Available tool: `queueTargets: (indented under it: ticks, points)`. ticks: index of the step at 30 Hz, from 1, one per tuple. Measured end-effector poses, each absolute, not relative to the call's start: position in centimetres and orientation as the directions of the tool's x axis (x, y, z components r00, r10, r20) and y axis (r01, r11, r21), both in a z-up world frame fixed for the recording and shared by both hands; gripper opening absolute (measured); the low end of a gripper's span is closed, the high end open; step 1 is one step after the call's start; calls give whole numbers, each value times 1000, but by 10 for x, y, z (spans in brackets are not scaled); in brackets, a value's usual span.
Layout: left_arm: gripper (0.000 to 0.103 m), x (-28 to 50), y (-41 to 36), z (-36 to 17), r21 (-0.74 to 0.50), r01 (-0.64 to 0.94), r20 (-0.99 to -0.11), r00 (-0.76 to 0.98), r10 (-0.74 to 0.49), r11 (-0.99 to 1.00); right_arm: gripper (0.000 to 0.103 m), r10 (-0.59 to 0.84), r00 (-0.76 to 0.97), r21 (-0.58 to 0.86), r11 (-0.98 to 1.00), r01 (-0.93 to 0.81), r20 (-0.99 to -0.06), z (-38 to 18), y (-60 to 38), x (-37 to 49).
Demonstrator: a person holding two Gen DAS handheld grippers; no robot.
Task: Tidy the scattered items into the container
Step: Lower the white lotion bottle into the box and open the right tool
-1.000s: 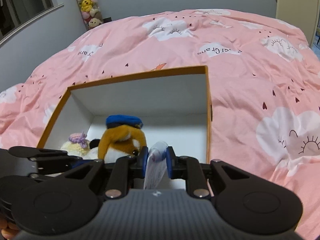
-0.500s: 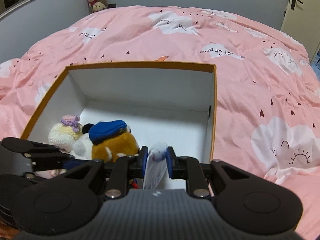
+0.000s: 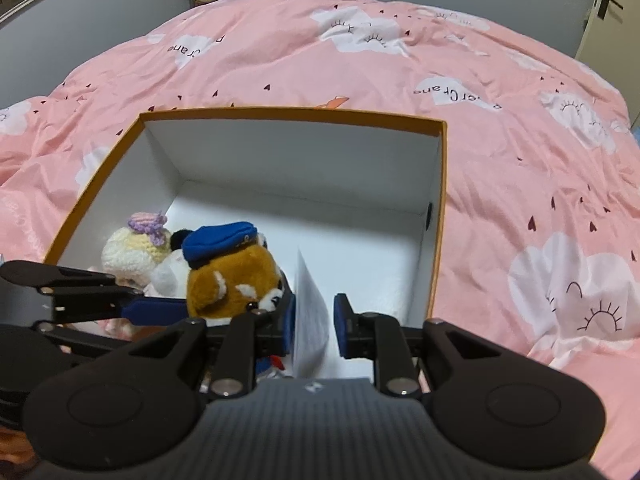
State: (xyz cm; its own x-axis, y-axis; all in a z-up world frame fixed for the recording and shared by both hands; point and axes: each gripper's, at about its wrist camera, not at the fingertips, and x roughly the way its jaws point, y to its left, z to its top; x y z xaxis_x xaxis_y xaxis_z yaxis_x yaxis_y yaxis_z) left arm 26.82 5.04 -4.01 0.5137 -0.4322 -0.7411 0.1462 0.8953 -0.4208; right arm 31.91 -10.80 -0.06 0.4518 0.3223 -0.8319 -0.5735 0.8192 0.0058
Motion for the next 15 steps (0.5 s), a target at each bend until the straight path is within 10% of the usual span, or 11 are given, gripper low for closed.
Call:
queueTargets:
  ticks: [15]
  points:
    - [39,267,52,-40,-420,147,-737,520,-431,895,9,344,392,62,813,-578,-853,15,-117,306]
